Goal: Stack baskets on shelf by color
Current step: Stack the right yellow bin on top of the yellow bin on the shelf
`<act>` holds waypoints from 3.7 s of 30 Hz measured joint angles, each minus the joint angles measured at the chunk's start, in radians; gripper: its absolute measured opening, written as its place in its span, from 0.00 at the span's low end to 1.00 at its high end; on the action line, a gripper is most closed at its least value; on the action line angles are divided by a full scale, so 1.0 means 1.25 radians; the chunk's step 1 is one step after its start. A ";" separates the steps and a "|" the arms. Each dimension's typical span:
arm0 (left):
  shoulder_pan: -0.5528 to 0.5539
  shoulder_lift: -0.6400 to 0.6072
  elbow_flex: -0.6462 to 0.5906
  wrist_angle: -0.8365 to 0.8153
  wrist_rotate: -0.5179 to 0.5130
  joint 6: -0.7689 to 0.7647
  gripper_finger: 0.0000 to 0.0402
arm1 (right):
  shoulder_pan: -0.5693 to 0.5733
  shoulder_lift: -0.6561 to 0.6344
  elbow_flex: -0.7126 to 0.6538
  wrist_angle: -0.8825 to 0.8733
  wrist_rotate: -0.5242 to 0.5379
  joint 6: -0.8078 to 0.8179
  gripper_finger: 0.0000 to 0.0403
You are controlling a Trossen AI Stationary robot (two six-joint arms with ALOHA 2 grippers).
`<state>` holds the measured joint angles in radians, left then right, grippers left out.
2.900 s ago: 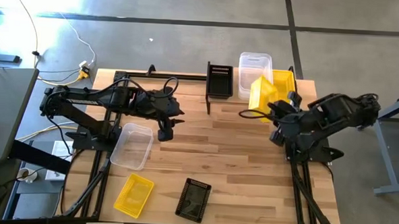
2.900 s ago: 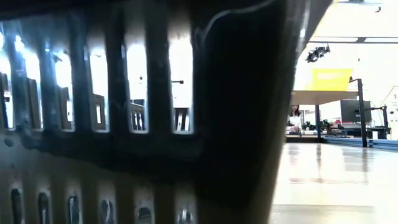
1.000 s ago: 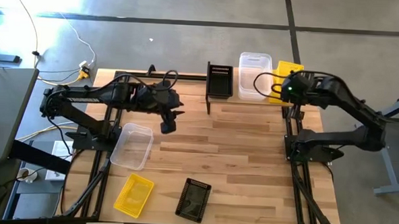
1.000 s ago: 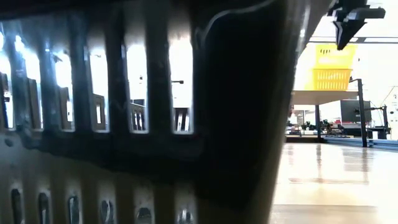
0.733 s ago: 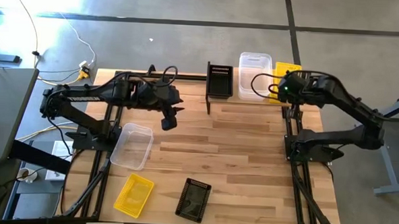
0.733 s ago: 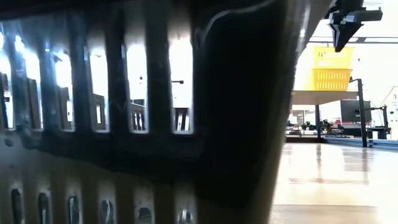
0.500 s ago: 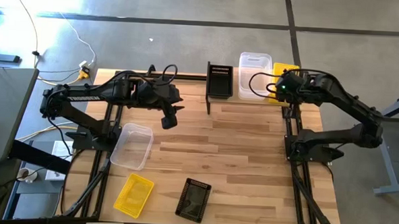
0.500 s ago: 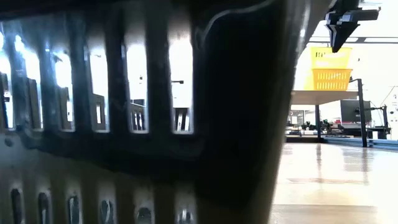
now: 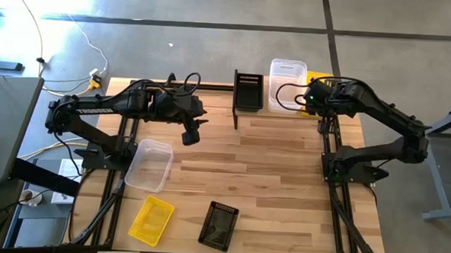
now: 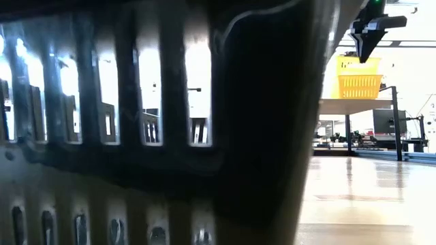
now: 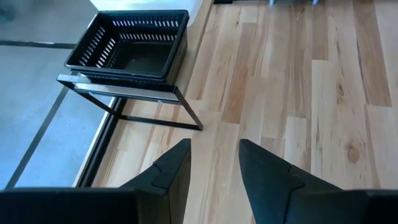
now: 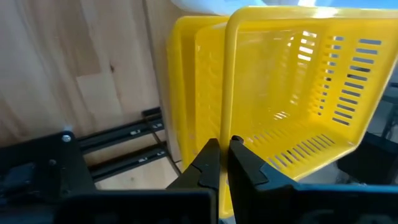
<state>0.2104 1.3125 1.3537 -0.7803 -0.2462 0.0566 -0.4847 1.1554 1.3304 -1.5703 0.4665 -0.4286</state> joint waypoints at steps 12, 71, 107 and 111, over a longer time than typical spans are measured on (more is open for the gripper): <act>0.000 0.000 0.000 0.000 -0.001 0.000 0.31 | 0.000 0.000 0.000 0.000 0.012 0.001 0.01; 0.053 0.000 0.000 0.030 -0.021 0.035 0.31 | -0.095 -0.019 0.098 0.000 -0.005 -0.048 0.27; 0.053 -0.004 0.000 0.023 -0.021 0.047 0.31 | -0.091 -0.020 0.104 -0.001 -0.204 0.273 0.27; 0.049 -0.022 0.000 -0.030 -0.001 -0.019 0.31 | -0.058 -0.020 0.129 0.000 -0.293 0.398 0.27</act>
<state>0.2718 1.2846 1.3537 -0.8177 -0.2481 0.0325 -0.5567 1.1297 1.4921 -1.5699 0.1006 0.0687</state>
